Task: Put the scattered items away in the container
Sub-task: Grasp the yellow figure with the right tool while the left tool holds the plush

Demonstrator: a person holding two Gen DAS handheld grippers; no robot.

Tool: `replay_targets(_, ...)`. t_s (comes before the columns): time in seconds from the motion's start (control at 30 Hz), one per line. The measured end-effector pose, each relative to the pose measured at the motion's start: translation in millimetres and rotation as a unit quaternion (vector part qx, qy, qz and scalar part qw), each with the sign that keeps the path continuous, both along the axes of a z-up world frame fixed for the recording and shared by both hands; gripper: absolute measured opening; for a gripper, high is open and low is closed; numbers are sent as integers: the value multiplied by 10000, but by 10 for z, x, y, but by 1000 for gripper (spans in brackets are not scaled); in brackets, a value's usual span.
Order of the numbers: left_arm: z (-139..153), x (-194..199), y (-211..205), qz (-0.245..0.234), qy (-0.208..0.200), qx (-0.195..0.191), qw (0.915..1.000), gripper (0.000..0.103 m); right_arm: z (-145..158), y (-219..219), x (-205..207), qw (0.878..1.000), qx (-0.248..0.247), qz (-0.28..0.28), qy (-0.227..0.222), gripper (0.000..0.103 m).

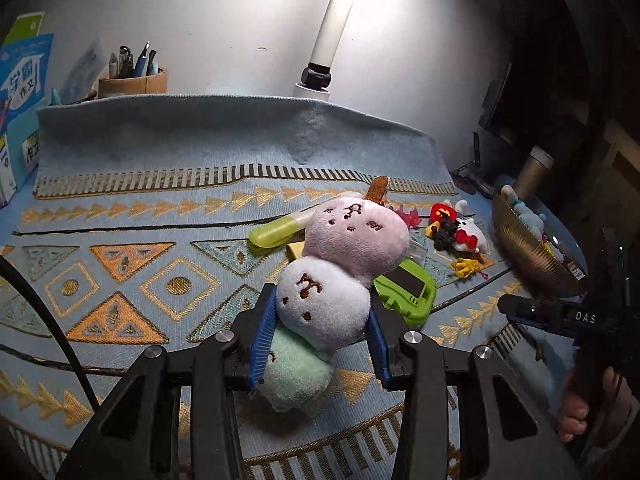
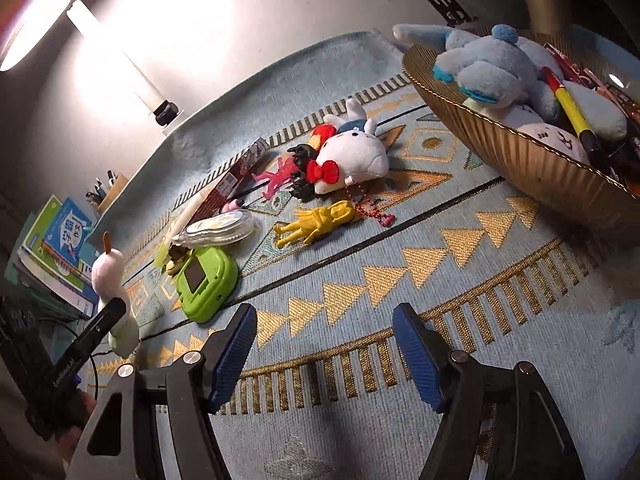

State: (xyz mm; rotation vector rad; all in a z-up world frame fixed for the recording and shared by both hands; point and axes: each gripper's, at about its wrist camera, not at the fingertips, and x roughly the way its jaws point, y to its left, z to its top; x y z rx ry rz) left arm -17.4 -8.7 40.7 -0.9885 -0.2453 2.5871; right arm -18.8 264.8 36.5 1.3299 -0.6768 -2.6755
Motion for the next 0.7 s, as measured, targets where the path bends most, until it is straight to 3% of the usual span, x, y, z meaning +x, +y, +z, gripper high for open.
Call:
replay_targets(0.23,-57,-22,-42,-54,-228,218,9995,38,-9,-344,-545,9949,1000,-66,86,69)
replay_targets(0.43,-80,-17,-29,-58,-256,232,9994,38,-51,-421,-652,9922,1240,-86,127,69)
replay_targets(0.5,-82,-18,0,-88,-251,164,9995,39,-52,-416,-633,9907,1351,-152,112,58)
replay_targets(0.57,-84,-22,17,-99,-233,103,9996,39,-47,-390,-611,9897,1409,-213,115,39)
replay_targets(0.7,-89,-30,17,-112,-220,89,9997,39,-42,-253,-589,9943,1042,-146,180,23)
